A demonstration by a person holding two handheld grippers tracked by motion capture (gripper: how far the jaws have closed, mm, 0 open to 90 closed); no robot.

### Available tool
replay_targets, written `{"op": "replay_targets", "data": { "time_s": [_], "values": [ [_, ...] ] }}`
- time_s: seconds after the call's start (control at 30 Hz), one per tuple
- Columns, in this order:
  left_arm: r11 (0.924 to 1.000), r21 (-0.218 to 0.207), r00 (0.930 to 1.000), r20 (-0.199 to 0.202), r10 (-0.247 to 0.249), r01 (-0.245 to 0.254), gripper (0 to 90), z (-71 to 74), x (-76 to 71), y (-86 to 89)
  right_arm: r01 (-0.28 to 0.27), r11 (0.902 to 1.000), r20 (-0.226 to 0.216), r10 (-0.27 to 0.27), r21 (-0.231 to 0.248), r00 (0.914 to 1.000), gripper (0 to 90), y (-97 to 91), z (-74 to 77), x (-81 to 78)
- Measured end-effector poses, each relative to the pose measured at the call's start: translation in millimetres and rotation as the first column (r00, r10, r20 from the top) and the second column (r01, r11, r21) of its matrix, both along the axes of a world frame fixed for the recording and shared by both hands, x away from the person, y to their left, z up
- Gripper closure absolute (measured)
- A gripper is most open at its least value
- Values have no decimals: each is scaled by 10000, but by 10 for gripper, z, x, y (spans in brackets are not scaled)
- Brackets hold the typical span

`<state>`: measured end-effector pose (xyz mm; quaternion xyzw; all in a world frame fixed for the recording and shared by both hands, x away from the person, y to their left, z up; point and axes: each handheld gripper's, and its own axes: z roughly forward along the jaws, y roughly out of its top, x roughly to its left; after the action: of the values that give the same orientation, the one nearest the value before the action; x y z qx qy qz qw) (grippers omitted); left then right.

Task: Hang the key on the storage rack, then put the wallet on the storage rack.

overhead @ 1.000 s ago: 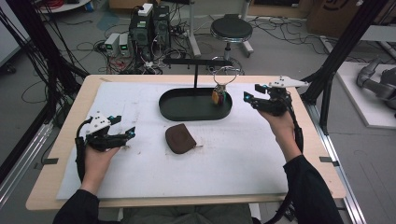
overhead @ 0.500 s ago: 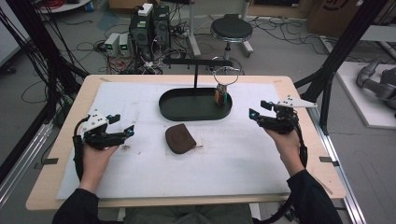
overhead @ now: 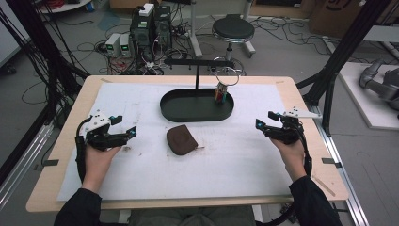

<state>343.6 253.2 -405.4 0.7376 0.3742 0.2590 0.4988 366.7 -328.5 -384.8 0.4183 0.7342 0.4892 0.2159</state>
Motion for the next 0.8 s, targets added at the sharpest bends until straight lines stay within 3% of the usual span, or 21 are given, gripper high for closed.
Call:
{"op": "replay_targets", "data": {
  "time_s": [0.13, 0.3, 0.5, 0.63, 0.8],
  "values": [
    [9999, -43, 9999, -10, -130, 130, 264, 1, 11, -34, 35, 10000, -13, -35, 8, 10000, 288, -26, -7, -20],
    [9972, -450, 9980, -176, -610, 602, 261, -7, 43, -118, 63, 10000, -19, -63, -46, 10000, 282, -30, -11, -34],
    [9931, -439, 9934, -311, -1101, 1087, 261, -3, 66, -267, 12, 9998, -28, -12, -184, 10000, 277, -10, -23, -22],
    [9868, -862, 9868, -747, -1436, 1370, 269, -19, 105, -386, -41, 9996, -9, 41, -275, 10000, 277, 9, -29, -13],
    [9836, -885, 9784, -1212, -1672, 1572, 308, -73, 172, -547, -75, 9993, -21, 75, -360, 10000, 279, 29, -34, -9]
  ]
}}
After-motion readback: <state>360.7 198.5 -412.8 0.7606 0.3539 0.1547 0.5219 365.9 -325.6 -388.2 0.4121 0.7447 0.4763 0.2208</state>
